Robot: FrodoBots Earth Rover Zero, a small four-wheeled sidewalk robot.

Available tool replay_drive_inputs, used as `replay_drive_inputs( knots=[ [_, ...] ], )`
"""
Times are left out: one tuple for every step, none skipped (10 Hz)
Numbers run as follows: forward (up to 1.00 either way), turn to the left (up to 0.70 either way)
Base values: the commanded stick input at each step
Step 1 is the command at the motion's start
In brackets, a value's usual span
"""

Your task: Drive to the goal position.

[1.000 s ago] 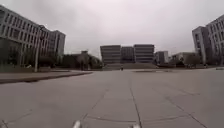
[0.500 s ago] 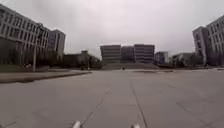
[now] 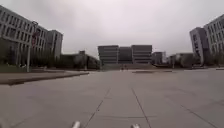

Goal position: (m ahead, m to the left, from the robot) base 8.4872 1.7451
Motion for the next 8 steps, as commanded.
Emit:
replay_drive_inputs(
  knots=[
    [0.7,-0.01],
    [0.7,-0.13],
    [0.7,-0.22],
    [0.7,-0.02],
    [0.7,-0.05],
    [0.7,-0.16],
    [0.7,-0.03],
    [0.7,-0.11]
  ],
)
